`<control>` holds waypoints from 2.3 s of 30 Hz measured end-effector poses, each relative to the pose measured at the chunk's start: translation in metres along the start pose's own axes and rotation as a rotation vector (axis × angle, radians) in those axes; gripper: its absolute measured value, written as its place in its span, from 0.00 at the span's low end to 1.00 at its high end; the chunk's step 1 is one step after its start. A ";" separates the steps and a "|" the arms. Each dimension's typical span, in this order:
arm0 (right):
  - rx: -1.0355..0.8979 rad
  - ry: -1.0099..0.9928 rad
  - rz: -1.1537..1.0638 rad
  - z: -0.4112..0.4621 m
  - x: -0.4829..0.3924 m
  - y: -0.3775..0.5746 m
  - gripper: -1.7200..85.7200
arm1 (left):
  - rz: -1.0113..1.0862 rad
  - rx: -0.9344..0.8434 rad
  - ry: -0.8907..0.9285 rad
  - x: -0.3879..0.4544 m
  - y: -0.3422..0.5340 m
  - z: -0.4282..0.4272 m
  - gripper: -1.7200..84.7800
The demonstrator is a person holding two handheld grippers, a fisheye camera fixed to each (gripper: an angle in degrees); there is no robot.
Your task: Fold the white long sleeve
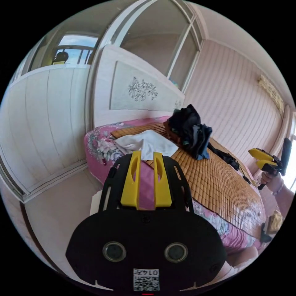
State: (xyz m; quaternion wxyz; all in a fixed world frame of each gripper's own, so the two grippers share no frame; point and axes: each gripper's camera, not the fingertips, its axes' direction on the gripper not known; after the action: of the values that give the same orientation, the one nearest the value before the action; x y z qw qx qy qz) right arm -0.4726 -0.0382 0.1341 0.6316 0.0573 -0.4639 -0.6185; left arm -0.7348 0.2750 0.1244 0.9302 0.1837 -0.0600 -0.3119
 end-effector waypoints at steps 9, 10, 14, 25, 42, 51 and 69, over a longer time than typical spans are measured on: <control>-0.230 -0.182 -0.057 0.253 0.076 -0.158 0.22 | 0.093 -0.180 -0.095 -0.075 -0.080 0.159 0.13; -0.250 -0.180 -0.059 0.266 0.077 -0.163 0.22 | 0.141 -0.195 -0.113 -0.076 -0.088 0.177 0.14; -0.387 0.009 -0.039 0.335 0.084 -0.164 0.18 | 0.121 -0.300 -0.107 -0.091 -0.101 0.232 0.15; -0.288 -0.031 0.078 0.255 0.122 -0.087 0.02 | 0.198 -0.210 0.063 -0.065 -0.118 0.198 0.02; 0.242 0.047 0.669 -0.125 0.056 0.272 0.02 | 0.618 -0.236 0.648 0.202 -0.072 0.060 0.02; 0.506 0.313 0.643 -0.290 0.034 0.342 0.02 | 0.751 -0.036 0.756 0.346 -0.100 0.003 0.02; -0.081 0.321 0.970 -0.194 -0.067 0.548 0.05 | 0.874 -0.678 0.647 0.427 0.157 0.097 0.03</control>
State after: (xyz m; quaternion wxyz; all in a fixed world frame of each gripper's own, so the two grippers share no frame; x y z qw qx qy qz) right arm 0.0670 0.0451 0.3442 0.9110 -0.0950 -0.3099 -0.2550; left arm -0.3280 0.1043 0.2722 0.9491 -0.0775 0.2563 0.1659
